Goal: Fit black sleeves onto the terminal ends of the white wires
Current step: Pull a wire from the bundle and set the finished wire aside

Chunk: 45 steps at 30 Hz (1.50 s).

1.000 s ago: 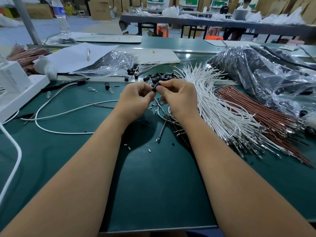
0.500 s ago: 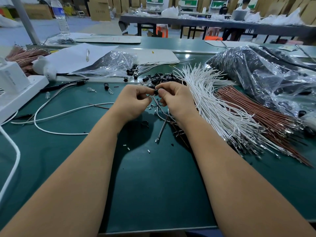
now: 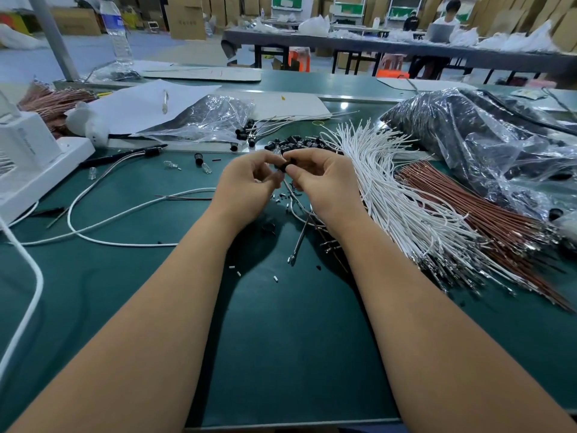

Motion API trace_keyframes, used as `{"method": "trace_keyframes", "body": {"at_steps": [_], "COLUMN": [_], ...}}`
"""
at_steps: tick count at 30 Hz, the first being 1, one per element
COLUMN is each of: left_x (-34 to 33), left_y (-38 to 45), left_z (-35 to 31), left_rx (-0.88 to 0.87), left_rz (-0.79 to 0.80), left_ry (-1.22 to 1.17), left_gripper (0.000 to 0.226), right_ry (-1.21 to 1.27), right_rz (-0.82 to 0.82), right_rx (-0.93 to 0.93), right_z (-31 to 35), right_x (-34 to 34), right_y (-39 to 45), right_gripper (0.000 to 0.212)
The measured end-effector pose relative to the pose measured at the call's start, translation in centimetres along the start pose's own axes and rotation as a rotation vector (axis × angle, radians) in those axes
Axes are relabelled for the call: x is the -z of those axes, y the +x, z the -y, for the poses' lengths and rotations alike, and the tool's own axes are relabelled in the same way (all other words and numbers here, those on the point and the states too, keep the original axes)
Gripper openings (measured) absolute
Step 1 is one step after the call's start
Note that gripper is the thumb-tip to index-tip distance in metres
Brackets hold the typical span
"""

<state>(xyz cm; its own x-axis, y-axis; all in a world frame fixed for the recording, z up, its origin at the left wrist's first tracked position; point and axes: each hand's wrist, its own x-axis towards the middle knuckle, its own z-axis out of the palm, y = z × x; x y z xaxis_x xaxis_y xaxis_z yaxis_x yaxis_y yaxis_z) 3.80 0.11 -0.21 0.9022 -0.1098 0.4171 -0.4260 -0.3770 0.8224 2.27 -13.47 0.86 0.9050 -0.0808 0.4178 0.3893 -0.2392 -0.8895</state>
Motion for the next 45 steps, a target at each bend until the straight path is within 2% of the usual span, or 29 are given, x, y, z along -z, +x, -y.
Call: {"method": "trace_keyframes", "body": {"at_steps": [7,13,17,23,26,30,37,41,45], "left_x": [0.4,0.4,0.5,0.6,0.5,0.5,0.6,0.4,0.1], "left_y": [0.2,0.7,0.8,0.6,0.6,0.5,0.4,0.4,0.2], "left_z": [0.1,0.0,0.1,-0.2,-0.4,-0.6,-0.7,0.2,0.5], "left_rx": [-0.003,-0.051,-0.083,-0.074,-0.048,-0.01,0.037,0.118,0.088], "left_rz": [-0.113,-0.13,-0.093,-0.002,0.019,0.025,0.001,-0.021,-0.001], "left_ry": [-0.311,-0.538,-0.659,-0.781,-0.811,-0.806,-0.751,-0.398,-0.183], "left_gripper": [0.019,0.017,0.02,0.01,0.01,0.014,0.013,0.014,0.014], "right_ry": [-0.002,-0.044,-0.05,-0.02,0.017,0.067,0.135,0.183,0.251], "right_rz": [-0.123,-0.11,-0.101,-0.092,-0.081,-0.078,-0.09,-0.115,-0.135], "right_rx": [-0.014,-0.015,-0.029,-0.092,-0.096,-0.094,-0.088,-0.099,-0.165], "right_z": [-0.4,-0.6,-0.6,-0.2,0.0,0.2,0.3,0.2,0.1], "right_x": [0.2,0.1,0.1,0.2,0.2,0.3,0.4,0.4,0.6], "right_y": [0.2,0.1,0.1,0.0,-0.1,-0.2,-0.2,-0.1,0.0], "right_gripper": [0.024,0.028,0.025,0.035,0.029,0.016,0.006,0.01,0.01]}}
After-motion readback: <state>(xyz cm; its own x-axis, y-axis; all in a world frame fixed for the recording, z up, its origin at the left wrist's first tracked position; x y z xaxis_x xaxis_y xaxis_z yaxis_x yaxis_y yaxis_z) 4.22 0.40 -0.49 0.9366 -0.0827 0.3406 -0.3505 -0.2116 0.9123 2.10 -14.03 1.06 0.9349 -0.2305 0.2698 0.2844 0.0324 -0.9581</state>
